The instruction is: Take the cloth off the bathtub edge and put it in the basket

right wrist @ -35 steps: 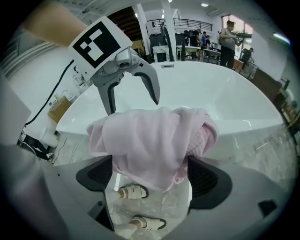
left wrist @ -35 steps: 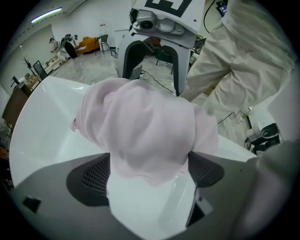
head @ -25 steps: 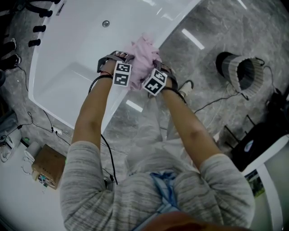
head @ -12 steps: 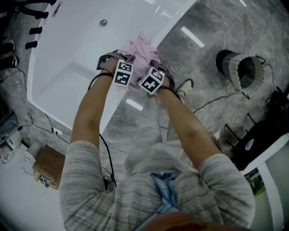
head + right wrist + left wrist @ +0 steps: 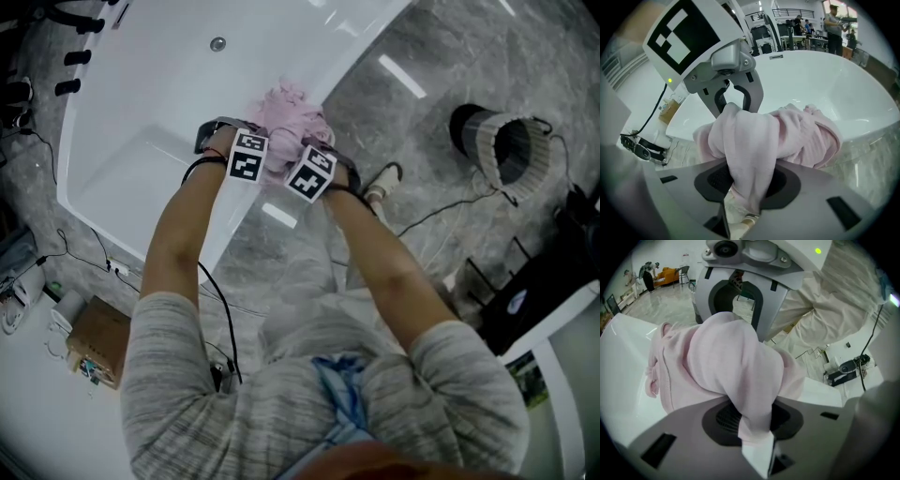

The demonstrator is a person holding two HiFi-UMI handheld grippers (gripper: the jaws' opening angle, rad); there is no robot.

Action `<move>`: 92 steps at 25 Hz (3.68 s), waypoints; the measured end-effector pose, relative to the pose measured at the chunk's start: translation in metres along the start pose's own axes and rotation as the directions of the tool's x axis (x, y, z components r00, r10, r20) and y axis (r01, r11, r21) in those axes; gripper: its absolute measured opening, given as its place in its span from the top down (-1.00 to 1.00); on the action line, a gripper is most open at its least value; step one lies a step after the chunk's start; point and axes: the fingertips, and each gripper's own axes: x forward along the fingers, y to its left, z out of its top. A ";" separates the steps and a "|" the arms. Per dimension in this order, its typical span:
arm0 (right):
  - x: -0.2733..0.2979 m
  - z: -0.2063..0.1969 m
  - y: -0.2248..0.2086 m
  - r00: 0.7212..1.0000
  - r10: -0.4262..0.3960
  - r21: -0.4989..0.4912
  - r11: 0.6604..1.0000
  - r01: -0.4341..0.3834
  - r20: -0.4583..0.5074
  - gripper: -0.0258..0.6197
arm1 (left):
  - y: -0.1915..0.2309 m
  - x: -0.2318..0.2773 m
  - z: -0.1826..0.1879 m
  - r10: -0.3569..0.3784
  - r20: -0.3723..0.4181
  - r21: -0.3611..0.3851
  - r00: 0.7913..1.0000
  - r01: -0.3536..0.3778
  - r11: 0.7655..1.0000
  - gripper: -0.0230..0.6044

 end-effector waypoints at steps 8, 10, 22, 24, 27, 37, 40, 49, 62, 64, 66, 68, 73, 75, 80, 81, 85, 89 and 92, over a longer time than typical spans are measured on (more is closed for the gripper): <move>-0.016 0.004 0.011 0.999 0.039 -0.027 0.999 -0.039 -0.011 0.52 | -0.010 -0.014 0.001 0.044 0.092 -0.183 0.995 -0.026 0.983 0.61; -0.025 0.007 0.012 0.999 0.041 -0.027 0.999 -0.041 0.000 0.52 | -0.012 -0.022 0.005 0.055 0.110 -0.202 0.992 -0.032 0.979 0.61; -0.096 0.024 0.007 0.999 -0.031 -0.079 0.996 0.034 0.042 0.53 | -0.013 -0.086 0.032 0.155 0.162 -0.277 0.975 -0.106 0.955 0.60; -0.108 0.026 0.006 0.998 -0.042 -0.086 0.995 0.046 0.044 0.53 | -0.014 -0.098 0.037 0.173 0.165 -0.282 0.971 -0.121 0.952 0.60; -0.127 0.030 0.007 0.997 -0.053 -0.095 0.994 0.057 0.050 0.53 | -0.016 -0.115 0.044 0.200 0.182 -0.304 0.963 -0.139 0.942 0.61; -0.197 0.040 0.005 0.991 -0.121 -0.152 0.980 0.130 0.063 0.53 | -0.017 -0.178 0.072 0.305 0.221 -0.370 0.926 -0.210 0.905 0.61; -0.216 0.039 0.003 0.989 -0.130 -0.157 0.978 0.139 0.069 0.53 | -0.016 -0.194 0.082 0.321 0.228 -0.365 0.919 -0.225 0.904 0.61; -0.273 0.038 -0.015 0.977 -0.183 -0.154 0.968 0.199 0.113 0.53 | -0.004 -0.244 0.113 0.327 0.213 -0.384 0.921 -0.228 0.895 0.61; -0.354 0.025 -0.064 0.927 -0.320 -0.041 0.942 0.334 0.196 0.53 | 0.042 -0.314 0.168 0.377 0.201 -0.275 0.904 -0.317 0.908 0.61; -0.364 0.020 -0.070 0.923 -0.333 -0.023 0.939 0.344 0.193 0.53 | 0.049 -0.322 0.178 0.372 0.200 -0.244 0.906 -0.322 0.915 0.60; -0.375 0.014 -0.077 0.919 -0.349 -0.004 0.935 0.355 0.186 0.53 | 0.056 -0.328 0.188 0.367 0.197 -0.210 0.909 -0.326 0.922 0.60; -0.384 0.005 -0.083 0.912 -0.367 0.017 0.929 0.370 0.184 0.53 | 0.062 -0.332 0.201 0.360 0.195 -0.178 0.912 -0.328 0.928 0.60; -0.398 -0.021 -0.095 0.901 -0.391 0.057 0.920 0.387 0.186 0.53 | 0.071 -0.333 0.231 0.335 0.193 -0.120 0.922 -0.317 0.941 0.60; -0.401 -0.030 -0.100 0.899 -0.395 0.071 0.919 0.389 0.191 0.53 | 0.076 -0.333 0.242 0.331 0.195 -0.106 0.923 -0.315 0.943 0.60; -0.416 -0.058 -0.119 0.888 -0.410 0.117 0.912 0.393 0.208 0.53 | 0.092 -0.332 0.273 0.320 0.186 -0.085 0.929 -0.309 0.947 0.60; -0.419 -0.065 -0.122 0.888 -0.410 0.123 0.912 0.392 0.211 0.53 | 0.096 -0.332 0.281 0.319 0.185 -0.080 0.929 -0.310 0.947 0.60; -0.434 -0.098 -0.138 0.883 -0.415 0.147 0.909 0.390 0.220 0.53 | 0.108 -0.331 0.320 0.313 0.182 -0.066 0.932 -0.306 0.950 0.61; -0.454 -0.129 -0.156 0.879 -0.420 0.166 0.906 0.390 0.227 0.53 | 0.122 -0.334 0.357 0.311 0.178 -0.056 0.934 -0.306 0.950 0.61; -0.472 -0.151 -0.170 0.872 -0.427 0.174 0.903 0.394 0.238 0.53 | 0.135 -0.343 0.392 0.326 0.187 -0.034 0.927 -0.325 0.945 0.60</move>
